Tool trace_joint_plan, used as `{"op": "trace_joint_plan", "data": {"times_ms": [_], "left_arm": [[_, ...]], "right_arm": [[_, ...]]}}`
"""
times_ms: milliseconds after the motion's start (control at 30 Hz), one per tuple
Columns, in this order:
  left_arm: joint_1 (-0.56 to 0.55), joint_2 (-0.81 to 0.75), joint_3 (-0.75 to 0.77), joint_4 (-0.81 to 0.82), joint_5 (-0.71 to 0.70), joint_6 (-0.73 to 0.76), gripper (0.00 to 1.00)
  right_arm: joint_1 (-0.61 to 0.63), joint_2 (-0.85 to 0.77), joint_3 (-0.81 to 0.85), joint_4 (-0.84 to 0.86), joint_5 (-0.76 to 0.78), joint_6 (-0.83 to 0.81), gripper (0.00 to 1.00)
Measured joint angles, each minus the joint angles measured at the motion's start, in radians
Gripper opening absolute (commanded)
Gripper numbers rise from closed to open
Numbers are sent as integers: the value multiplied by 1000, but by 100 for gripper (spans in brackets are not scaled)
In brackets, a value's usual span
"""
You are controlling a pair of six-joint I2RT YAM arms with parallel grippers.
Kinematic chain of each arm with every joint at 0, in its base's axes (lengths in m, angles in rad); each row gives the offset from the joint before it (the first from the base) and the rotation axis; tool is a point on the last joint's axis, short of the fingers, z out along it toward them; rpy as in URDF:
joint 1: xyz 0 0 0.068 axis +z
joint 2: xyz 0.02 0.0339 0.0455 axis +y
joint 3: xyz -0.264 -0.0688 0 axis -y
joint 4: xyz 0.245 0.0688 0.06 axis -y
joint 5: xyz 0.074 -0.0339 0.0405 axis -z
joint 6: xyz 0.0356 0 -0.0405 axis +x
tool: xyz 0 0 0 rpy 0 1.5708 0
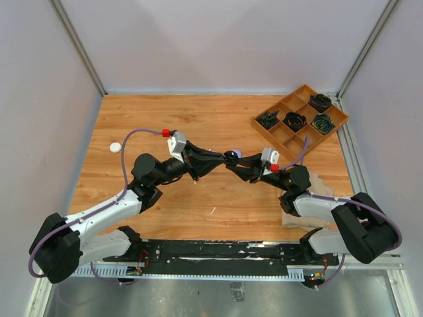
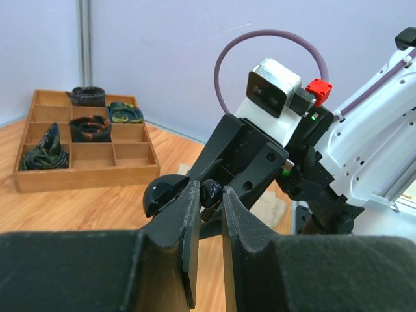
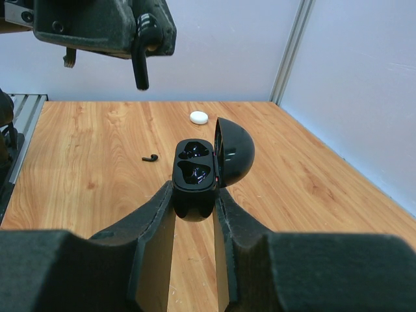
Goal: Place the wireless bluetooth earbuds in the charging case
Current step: Place the earbud in the charging case.
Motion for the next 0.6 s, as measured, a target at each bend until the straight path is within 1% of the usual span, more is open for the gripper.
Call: {"op": "trace_joint_plan", "data": {"times_ms": [233,600], "left_arm": [[-24,74,-2,71,-16,-16,7],[-30,142,-4,119,-37,-26,7]], "right_arm": [[10,0,0,2,-1,1,11],[10,-14,0,7,-1,1,11]]}}
